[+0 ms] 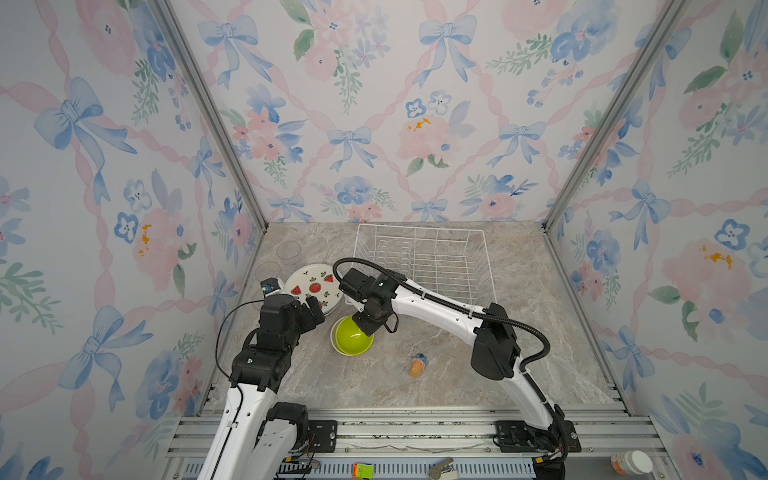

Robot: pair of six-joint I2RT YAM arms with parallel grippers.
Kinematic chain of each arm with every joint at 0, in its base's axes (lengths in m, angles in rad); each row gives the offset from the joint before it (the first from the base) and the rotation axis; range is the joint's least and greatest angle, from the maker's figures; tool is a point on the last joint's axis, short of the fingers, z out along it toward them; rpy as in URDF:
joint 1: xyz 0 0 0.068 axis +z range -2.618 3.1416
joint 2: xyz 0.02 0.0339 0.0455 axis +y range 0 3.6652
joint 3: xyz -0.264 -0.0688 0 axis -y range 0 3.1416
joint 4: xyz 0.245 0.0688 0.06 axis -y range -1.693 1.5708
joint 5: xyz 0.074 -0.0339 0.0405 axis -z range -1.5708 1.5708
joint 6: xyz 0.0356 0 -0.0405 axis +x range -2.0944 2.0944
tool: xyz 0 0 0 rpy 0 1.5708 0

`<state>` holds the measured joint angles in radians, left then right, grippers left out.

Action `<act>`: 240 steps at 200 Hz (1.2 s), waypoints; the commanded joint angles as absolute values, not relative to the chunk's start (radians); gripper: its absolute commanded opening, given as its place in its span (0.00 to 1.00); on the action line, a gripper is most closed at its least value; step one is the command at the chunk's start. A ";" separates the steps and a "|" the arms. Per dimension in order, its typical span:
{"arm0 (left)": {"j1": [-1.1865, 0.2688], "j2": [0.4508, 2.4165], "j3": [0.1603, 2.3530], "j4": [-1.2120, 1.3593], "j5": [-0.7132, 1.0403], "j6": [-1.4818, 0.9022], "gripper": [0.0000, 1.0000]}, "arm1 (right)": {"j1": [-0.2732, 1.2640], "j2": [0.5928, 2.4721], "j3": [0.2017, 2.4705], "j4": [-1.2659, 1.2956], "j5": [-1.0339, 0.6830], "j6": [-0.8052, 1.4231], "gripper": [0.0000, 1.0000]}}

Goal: Unload the mixed dishes from the dish rack
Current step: 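Lower the lime-green bowl into the white bowl and open the right gripper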

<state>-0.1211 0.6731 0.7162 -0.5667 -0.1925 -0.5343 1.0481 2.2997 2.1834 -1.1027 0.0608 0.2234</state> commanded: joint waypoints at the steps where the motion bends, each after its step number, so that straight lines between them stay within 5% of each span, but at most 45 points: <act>1: -0.111 0.670 0.709 -0.556 -0.175 -0.516 0.98 | 1.045 2.315 2.232 -1.133 0.067 0.223 0.00; 106: -0.093 0.673 0.707 -0.551 -0.156 -0.512 0.98 | 1.043 2.339 2.296 -1.156 0.067 0.210 0.08; 152: -0.089 0.672 0.705 -0.549 -0.152 -0.510 0.98 | 1.043 2.332 2.298 -1.152 0.064 0.210 0.26; 240: -0.077 0.678 0.703 -0.544 -0.137 -0.505 0.98 | 1.024 2.234 2.251 -1.078 0.065 0.222 0.32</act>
<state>-0.0887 0.6735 0.7162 -0.5632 -0.1551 -0.5297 1.0389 2.3192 2.2608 -1.1065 0.0605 0.2165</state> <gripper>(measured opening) 0.979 0.316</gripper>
